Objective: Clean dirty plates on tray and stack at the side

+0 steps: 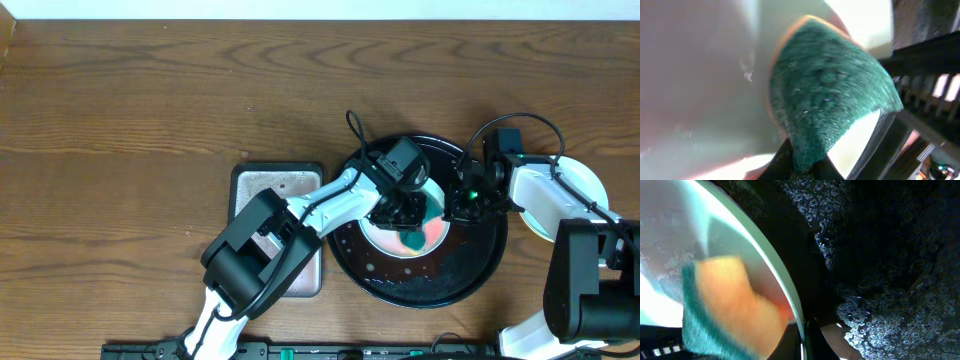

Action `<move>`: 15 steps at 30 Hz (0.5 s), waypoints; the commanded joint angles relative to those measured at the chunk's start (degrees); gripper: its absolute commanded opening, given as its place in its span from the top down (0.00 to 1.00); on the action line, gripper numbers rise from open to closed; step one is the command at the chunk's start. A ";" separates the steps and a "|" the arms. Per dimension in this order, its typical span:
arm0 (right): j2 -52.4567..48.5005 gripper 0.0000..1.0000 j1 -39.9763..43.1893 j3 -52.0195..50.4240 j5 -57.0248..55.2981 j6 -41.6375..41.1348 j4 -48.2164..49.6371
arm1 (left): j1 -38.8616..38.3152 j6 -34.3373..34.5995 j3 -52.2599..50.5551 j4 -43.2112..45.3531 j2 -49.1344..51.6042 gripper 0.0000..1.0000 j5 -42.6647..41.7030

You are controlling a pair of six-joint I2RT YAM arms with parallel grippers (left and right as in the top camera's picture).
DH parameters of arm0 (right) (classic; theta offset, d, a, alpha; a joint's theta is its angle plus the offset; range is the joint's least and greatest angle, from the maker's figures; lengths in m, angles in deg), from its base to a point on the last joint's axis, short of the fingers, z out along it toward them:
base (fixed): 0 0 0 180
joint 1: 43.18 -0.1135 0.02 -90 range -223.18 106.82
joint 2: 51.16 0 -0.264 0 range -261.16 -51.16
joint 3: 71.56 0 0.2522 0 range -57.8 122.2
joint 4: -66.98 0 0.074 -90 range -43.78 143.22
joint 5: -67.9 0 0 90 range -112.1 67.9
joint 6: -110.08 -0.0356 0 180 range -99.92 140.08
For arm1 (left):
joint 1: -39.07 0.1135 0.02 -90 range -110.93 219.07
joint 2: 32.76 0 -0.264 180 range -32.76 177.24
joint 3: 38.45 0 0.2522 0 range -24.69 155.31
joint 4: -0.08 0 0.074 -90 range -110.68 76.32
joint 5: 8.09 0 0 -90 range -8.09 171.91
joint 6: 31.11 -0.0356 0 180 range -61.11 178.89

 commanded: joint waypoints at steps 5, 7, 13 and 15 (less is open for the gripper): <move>-1.51 0.99 0.13 -0.48 -6.88 -0.55 1.25 | -0.31 1.27 -3.48 -12.70 0.22 0.93 27.52; -1.51 0.99 0.13 -0.48 -6.88 -0.55 1.25 | 0.57 1.27 -3.48 -13.27 -0.74 0.93 33.77; -1.51 0.99 0.13 -0.48 -6.88 -0.52 1.25 | 3.63 1.20 -3.48 -13.31 -1.20 0.93 49.51; -1.51 0.99 0.13 -0.48 -6.88 -0.52 1.25 | 4.02 1.18 -3.43 -13.46 -1.55 0.93 53.05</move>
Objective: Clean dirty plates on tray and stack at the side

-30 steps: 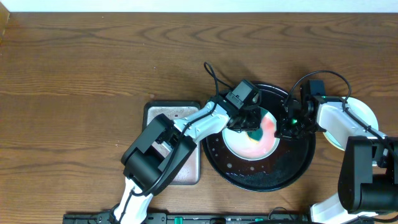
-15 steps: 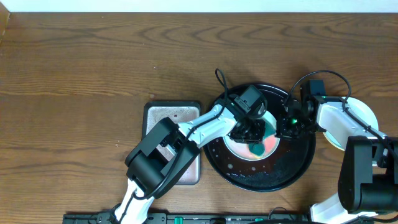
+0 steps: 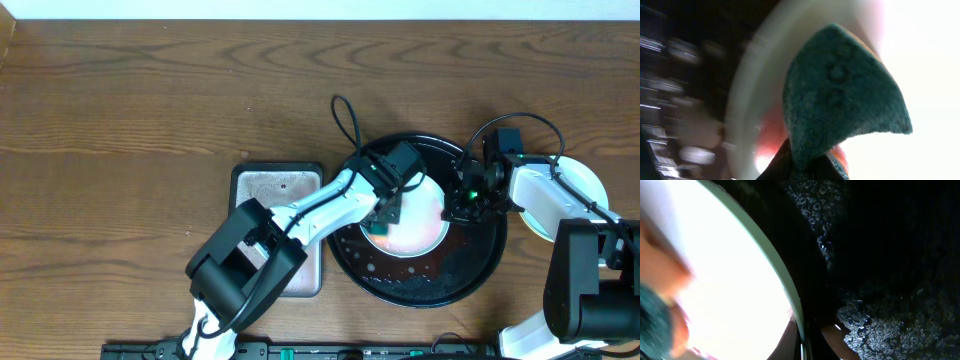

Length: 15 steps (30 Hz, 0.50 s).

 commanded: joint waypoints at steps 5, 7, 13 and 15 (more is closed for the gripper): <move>-1.51 0.99 0.13 -0.48 -6.97 -0.55 1.27 | 4.04 -0.39 -1.33 -3.63 0.33 0.93 25.88; -1.51 0.99 0.13 -0.48 -6.95 -0.55 1.27 | 4.04 -0.37 0.28 -4.87 -1.11 0.92 25.83; -1.51 0.99 0.13 -0.48 -6.93 -0.55 1.29 | 4.00 -0.42 3.17 -7.58 -9.42 0.93 19.02; -1.51 0.99 0.13 -0.48 -6.93 -0.52 1.31 | 4.04 -0.42 3.17 -8.94 -12.37 0.93 16.52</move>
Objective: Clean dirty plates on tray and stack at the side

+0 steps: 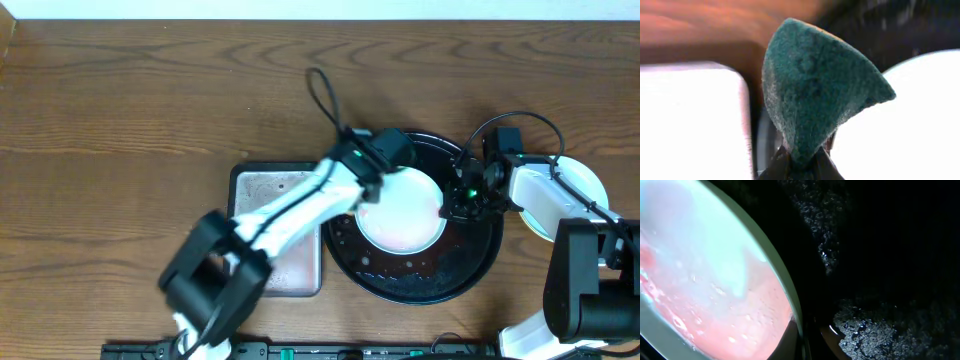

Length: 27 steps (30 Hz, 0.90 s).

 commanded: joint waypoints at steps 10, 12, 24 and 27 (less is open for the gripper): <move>8.96 0.99 -0.15 -0.31 -6.56 -1.18 -0.48 | 6.82 -1.95 -0.48 -21.29 -22.14 0.92 -0.11; 13.05 0.99 -1.16 -0.31 -7.87 -1.20 -1.01 | 8.72 -2.80 -2.51 -21.86 -23.67 0.93 -0.11; 33.35 0.99 -20.96 -0.28 -40.11 -2.29 -6.91 | 19.58 -4.44 -22.53 -8.74 -25.22 0.92 -10.54; 35.41 0.99 -27.52 -0.28 -50.88 -3.63 -8.66 | 20.70 -5.29 -23.67 -8.11 -25.24 0.89 -11.78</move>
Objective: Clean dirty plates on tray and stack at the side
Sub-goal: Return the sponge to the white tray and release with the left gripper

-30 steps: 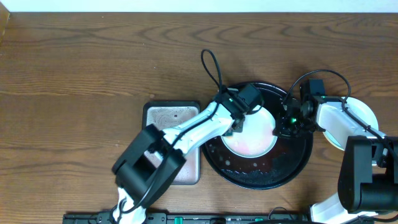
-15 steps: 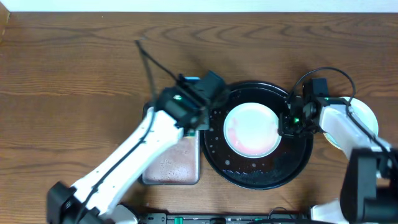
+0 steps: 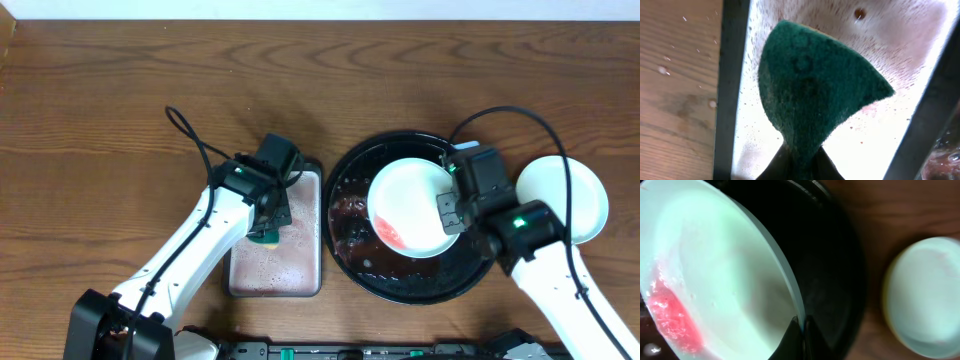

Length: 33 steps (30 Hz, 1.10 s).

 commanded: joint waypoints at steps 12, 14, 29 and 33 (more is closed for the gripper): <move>2.91 0.99 -24.00 0.33 -38.77 -2.32 -3.96 | 1.01 -3.13 -0.48 -1.09 -11.43 0.31 -6.21; 2.91 0.99 -26.84 0.33 -42.27 -2.32 -4.72 | 1.01 -3.13 -0.48 -1.53 -13.84 0.27 -6.21; 3.87 0.99 -36.41 4.13 -48.04 -8.26 -9.14 | 1.01 -3.13 -0.48 -2.84 -18.88 0.15 -6.16; 3.87 0.99 -36.39 4.17 -50.77 -5.70 -9.16 | 1.01 -3.13 -0.48 -2.84 -18.88 0.14 -6.19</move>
